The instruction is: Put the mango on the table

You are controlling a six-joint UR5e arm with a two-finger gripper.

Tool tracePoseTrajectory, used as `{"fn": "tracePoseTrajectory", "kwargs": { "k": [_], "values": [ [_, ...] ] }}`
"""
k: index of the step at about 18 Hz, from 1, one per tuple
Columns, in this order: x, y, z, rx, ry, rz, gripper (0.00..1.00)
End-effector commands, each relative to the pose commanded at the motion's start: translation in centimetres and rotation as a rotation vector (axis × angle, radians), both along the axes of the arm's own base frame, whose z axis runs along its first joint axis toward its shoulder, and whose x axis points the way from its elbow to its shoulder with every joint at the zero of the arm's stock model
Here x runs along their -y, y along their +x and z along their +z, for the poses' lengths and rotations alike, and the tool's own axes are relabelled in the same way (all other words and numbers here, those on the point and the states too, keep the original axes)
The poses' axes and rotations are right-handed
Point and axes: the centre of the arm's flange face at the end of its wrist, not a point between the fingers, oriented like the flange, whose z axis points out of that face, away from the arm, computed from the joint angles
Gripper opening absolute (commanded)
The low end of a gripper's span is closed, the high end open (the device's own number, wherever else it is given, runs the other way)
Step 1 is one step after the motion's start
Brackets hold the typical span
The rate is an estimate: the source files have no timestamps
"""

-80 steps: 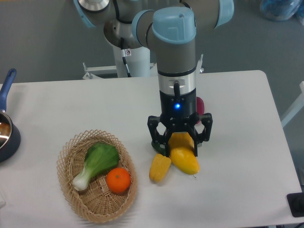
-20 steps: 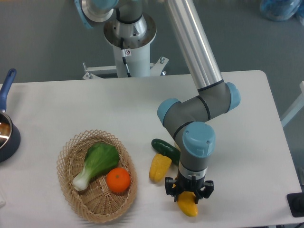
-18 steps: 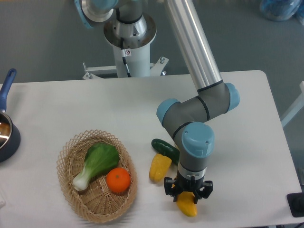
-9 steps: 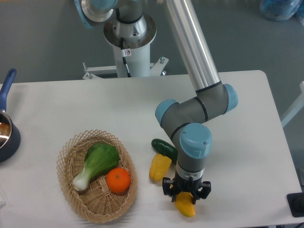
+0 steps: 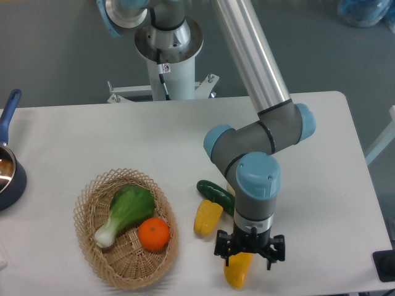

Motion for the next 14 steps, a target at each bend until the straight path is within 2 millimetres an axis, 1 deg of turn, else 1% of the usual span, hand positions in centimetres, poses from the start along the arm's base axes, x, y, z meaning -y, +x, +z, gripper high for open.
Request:
{"fn": "tracePoseTrajectory", "kwargs": {
  "k": [2, 3, 4, 6, 8, 9, 11, 14],
  "values": [
    [1.0, 0.6, 4.5, -0.062, 0.017, -0.008, 1.00],
    [1.9, 0.9, 6.7, -0.110, 0.001, -0.032, 1.00],
    [3.0, 1.1, 8.3, -0.156, -0.024, -0.074, 1.00],
    [6.1, 0.2, 9.2, -0.228, -0.116, -0.172, 1.00],
    [9.1, -0.3, 10.8, -0.291, -0.189, -0.246, 1.00],
    [10.3, -0.4, 11.2, -0.301, -0.211, -0.269, 1.00],
    [12.3, -0.5, 11.7, -0.291, -0.248, -0.297, 1.00],
    [14.4, -0.4, 11.4, -0.280, -0.277, -0.323, 1.00]
  ]
}}
